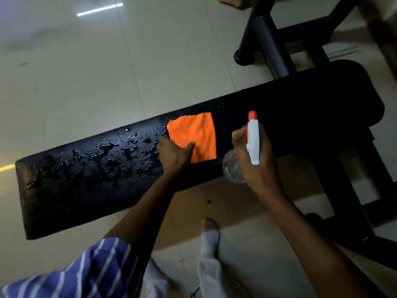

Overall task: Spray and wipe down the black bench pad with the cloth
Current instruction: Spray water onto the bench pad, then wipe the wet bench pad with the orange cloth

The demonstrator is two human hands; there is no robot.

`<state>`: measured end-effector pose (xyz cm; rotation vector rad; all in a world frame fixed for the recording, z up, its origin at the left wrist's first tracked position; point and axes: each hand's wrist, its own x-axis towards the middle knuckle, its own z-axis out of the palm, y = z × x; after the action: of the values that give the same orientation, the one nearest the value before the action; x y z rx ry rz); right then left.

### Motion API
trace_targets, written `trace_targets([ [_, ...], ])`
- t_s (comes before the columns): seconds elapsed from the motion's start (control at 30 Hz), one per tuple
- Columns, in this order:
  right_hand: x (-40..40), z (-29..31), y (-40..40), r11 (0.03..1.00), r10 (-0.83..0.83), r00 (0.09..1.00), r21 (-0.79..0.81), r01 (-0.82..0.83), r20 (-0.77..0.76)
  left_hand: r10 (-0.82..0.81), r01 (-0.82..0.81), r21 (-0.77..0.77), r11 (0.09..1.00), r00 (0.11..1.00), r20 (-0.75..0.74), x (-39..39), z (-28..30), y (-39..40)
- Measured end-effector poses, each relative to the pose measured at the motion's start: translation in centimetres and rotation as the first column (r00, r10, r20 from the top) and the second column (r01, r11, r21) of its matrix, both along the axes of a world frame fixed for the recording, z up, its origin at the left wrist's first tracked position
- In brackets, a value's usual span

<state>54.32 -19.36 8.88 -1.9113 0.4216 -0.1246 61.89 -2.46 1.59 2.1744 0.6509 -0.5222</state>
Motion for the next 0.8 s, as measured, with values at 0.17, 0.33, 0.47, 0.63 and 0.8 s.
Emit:
trace_targets([
  [0.17, 4.8, -0.3, -1.1, 1.000, 0.022, 0.995, -0.022, -0.020, 0.096, 0.060, -0.066, -0.039, 0.997, 0.986, -0.153, 0.6, -0.8, 0.1],
  [0.33, 6.6, -2.0, -0.9, 0.997, 0.077, 0.993, -0.039, -0.074, 0.087, 0.072, -0.110, -0.329, 0.938, 0.989, -0.128, 0.3, -1.9, 1.9],
  [0.47, 6.3, -3.1, -1.0, 0.996, 0.084, 0.994, -0.042, -0.082, 0.064, 0.075, -0.145, -0.547, 0.824, 0.986, -0.147, -0.8, -1.8, 3.4],
  [0.63, 5.2, -3.9, -1.0, 0.997, 0.061, 0.998, -0.047, -0.060, 0.028, 0.160, -0.214, -0.600, 0.771, 0.977, -0.142, -1.5, -0.9, 4.5],
  [0.8, 3.3, -4.5, -0.3, 0.997, -0.039, 0.992, 0.054, 0.046, -0.124, 0.196, -0.201, -0.639, 0.743, 0.977, -0.079, -1.6, 1.9, 5.4],
])
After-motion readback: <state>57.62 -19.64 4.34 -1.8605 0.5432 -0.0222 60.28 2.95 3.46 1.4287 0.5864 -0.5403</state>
